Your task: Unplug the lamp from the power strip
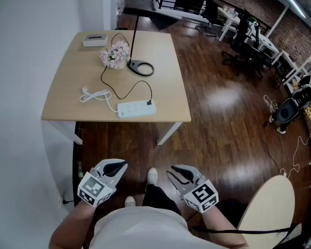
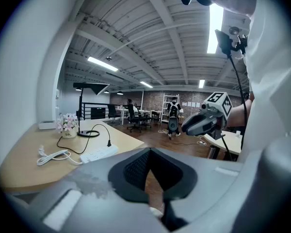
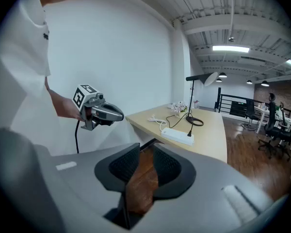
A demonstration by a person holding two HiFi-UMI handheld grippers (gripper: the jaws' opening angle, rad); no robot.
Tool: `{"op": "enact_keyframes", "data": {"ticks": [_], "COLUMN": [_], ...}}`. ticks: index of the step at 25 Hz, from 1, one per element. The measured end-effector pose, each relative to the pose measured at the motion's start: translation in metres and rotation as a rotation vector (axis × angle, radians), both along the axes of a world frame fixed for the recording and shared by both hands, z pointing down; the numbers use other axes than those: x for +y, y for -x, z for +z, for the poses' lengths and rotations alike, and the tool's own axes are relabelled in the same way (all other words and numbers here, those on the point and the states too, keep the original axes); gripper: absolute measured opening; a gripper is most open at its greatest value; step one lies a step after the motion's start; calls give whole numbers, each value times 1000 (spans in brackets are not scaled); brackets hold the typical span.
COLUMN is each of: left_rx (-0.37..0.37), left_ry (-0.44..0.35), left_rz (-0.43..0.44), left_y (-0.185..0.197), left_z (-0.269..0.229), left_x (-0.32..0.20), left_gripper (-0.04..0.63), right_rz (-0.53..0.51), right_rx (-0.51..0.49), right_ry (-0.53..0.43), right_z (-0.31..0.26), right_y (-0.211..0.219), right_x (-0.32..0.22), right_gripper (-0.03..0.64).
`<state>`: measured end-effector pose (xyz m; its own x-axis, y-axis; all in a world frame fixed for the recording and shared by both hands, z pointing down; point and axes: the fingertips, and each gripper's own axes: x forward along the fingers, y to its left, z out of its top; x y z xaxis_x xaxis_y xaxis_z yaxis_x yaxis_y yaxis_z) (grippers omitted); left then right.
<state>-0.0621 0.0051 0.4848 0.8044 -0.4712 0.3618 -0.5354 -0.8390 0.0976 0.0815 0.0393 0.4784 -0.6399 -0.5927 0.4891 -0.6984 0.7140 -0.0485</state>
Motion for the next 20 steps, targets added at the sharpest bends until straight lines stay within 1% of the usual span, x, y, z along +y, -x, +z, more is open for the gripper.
{"op": "enact_keyframes", "data": {"ticks": [3,5,9,11,16,18,20], "left_rx": [-33,-49,-104,-127,-183,-192,-219], "left_ry": [12,28,80,106,162,210,255], "left_rz": [-15,-32,-68,-82,-105,-112,-105], "left_y": [-9,-19,-42,-53,-74,-79,-82], "left_z": [28,42,68,81,117,133,151], "left_x": [-65,-106,-181,-214,-282,-303,-319], "left_gripper": [2,0,0,0,0,0,0], "right_rz": [-44,-85,-201,-272,-431,-478,-522], "right_rx": [35,81,131,173,249,278,318], "right_ry": [-17,-22,-54,-70,-52,-28,-9], "right_z": [21,33,51,60,98,120,144], "right_y": [-5,-11,-15,-17,-15,-9,-2], "right_x": [-77,-126,-222,-263,-338,-358,-377], "right_gripper": [91,91,91,91,91,91,91]}}
